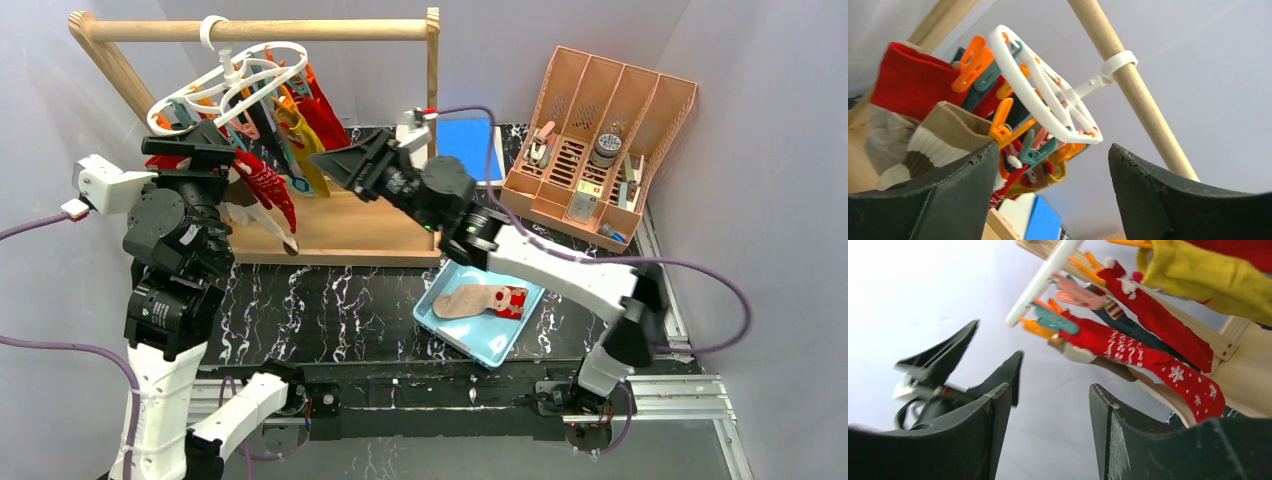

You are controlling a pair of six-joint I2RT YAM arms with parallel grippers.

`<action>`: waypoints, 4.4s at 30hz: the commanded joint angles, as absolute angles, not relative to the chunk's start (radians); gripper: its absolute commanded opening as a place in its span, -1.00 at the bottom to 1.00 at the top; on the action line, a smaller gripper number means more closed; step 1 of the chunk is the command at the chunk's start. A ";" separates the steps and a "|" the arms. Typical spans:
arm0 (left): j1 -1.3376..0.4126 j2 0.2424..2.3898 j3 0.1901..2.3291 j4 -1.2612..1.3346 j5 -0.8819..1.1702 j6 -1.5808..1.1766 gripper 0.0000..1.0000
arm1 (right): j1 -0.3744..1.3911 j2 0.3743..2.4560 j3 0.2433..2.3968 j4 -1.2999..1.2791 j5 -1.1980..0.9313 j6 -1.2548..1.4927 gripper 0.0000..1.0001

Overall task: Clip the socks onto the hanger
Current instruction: Rotate the hanger at the clothesline, then pick up the sock from the bin.

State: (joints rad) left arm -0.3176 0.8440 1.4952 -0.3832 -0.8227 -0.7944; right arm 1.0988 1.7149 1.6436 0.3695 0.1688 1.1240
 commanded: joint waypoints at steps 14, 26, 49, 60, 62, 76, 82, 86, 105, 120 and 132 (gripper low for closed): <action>-0.323 1.020 1.491 -0.261 -0.719 -1.022 0.36 | 1.094 1.132 1.130 0.362 0.359 0.706 0.30; -0.272 1.043 1.502 -0.229 -0.883 -0.956 0.29 | 1.094 1.014 1.092 0.299 0.403 0.603 0.33; 0.065 1.105 1.364 -0.101 -0.463 -1.252 0.26 | 1.094 0.912 1.034 0.270 0.432 0.464 0.38; 0.086 1.137 1.359 0.040 -0.392 -1.328 -0.07 | 1.094 0.887 1.025 0.251 0.443 0.456 0.40; 0.087 1.136 1.344 0.061 -0.378 -1.349 -0.28 | 1.094 0.884 1.026 0.247 0.443 0.456 0.39; 0.091 1.125 1.255 0.261 -0.221 -1.493 -1.00 | 1.094 0.885 1.026 0.241 0.438 0.474 0.38; 0.085 1.121 1.224 0.308 -0.162 -1.554 -1.00 | 1.094 0.894 1.036 0.238 0.434 0.476 0.37; 0.068 1.126 1.231 0.314 -0.126 -1.566 -1.00 | 1.094 0.908 1.046 0.238 0.434 0.465 0.37; -0.136 1.086 1.174 0.261 -0.114 -1.508 -1.00 | 1.094 0.932 1.108 -0.043 0.575 0.360 0.45; -0.135 0.830 1.013 0.112 -0.230 -1.382 0.97 | 1.081 0.858 0.876 -0.605 0.610 0.809 0.60; -0.145 0.453 0.951 -0.459 -0.447 -1.098 0.97 | 0.764 1.068 0.660 -0.426 0.247 0.848 0.62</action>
